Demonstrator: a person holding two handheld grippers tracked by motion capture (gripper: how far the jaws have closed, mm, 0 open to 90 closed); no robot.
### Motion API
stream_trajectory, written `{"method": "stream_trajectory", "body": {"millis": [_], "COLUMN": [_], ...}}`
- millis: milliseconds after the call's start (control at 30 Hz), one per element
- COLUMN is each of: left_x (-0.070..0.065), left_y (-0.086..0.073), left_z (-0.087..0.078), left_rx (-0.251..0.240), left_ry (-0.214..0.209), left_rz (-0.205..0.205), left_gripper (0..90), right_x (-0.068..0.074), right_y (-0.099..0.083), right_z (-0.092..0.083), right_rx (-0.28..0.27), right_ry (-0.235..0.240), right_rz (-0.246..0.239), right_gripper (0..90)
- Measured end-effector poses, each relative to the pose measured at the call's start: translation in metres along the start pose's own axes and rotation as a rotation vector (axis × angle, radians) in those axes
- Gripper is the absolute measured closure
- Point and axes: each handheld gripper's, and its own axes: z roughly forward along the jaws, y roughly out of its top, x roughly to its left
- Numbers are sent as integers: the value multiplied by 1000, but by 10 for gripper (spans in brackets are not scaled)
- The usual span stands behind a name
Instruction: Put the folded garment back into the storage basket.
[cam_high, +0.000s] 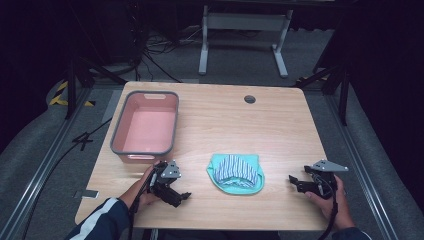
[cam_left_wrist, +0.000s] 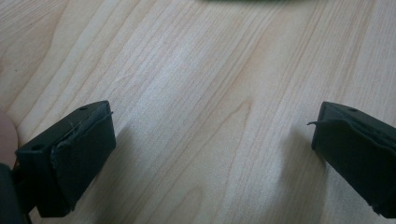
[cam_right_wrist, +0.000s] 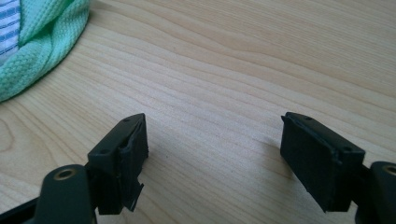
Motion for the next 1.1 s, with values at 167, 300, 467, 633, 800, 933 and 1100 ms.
{"method": "stream_trajectory", "body": {"millis": [167, 300, 467, 633, 800, 933, 1100], "left_x": [0, 0, 0, 0, -3, -6, -8], "left_y": [0, -1, -1, 3, 7, 15, 28], "left_z": [0, -1, -1, -1, -1, 0, 2], "left_rx": [-1, 1, -4, 26, 20, 22, 1], "left_ry": [-1, -2, -1, -4, -17, 7, 30], "left_rz": [-1, -1, -1, 10, 30, 37, 28], "left_gripper": [0, 0, 1, 5, 130, 192, 243], "right_x": [0, 1, 1, 0, 0, 6, 20], "right_y": [0, 0, 0, 0, 2, 5, 16], "right_z": [0, 0, 0, 0, -1, -2, -5], "right_rx": [1, 1, 0, 16, 29, 21, -5], "right_ry": [-5, -9, -12, -25, -18, 15, 67], "right_rz": [2, 5, 11, 15, 13, 13, -27], "right_gripper": [237, 237, 233, 186, 196, 267, 323]}}
